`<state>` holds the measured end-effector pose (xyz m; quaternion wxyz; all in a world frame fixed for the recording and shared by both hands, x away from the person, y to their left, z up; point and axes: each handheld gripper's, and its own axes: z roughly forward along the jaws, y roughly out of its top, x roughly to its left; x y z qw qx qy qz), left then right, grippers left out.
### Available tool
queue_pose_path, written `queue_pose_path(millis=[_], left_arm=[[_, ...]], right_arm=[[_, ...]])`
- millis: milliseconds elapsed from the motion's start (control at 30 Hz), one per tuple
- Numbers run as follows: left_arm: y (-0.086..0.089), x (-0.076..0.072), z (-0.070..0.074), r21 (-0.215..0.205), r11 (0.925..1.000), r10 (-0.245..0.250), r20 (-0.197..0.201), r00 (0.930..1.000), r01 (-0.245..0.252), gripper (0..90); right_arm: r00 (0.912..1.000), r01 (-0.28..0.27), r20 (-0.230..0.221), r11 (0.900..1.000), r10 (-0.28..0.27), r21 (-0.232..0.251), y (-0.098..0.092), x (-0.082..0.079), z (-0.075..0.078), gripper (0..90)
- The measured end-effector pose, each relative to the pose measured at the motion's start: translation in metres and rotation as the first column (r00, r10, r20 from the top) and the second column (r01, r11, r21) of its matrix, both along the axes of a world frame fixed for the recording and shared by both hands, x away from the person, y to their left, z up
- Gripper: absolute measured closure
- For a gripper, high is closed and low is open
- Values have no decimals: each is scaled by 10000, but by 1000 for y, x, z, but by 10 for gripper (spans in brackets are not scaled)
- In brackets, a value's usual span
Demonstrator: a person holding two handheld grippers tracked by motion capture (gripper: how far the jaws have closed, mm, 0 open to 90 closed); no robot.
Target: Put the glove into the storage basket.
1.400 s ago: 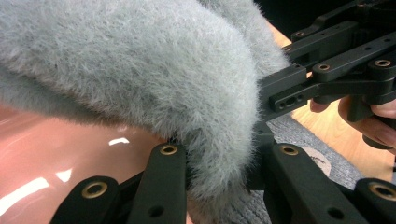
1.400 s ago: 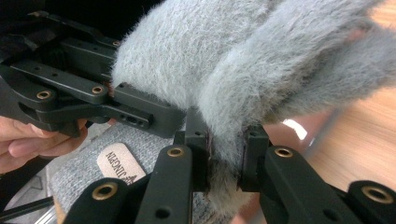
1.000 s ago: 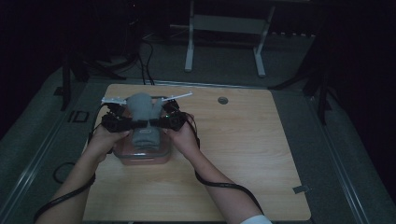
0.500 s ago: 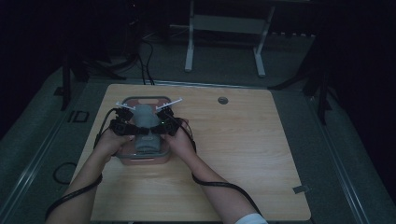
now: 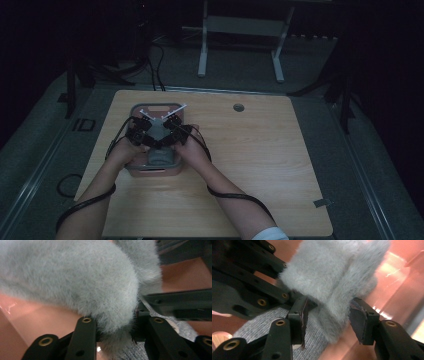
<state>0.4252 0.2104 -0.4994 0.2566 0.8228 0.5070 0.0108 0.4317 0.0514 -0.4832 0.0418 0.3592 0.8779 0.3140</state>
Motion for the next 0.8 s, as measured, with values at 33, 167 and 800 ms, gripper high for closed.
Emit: queue_pose_path(millis=[33,167,800], left_arm=[[0,1,-1,4,10000,43,-12,10000,-43,678],[0,0,-1,212,9987,462,275,9986,-468,518],[15,-56,38,56,9952,867,4188,9039,-980,147]], right_arm=[[10000,-16,-6,9999,16,149,-2,0,1,504],[9998,-99,167,9978,88,658,-12,-2,9,479],[9899,-963,1200,9783,749,1836,-81,-20,42,137]])
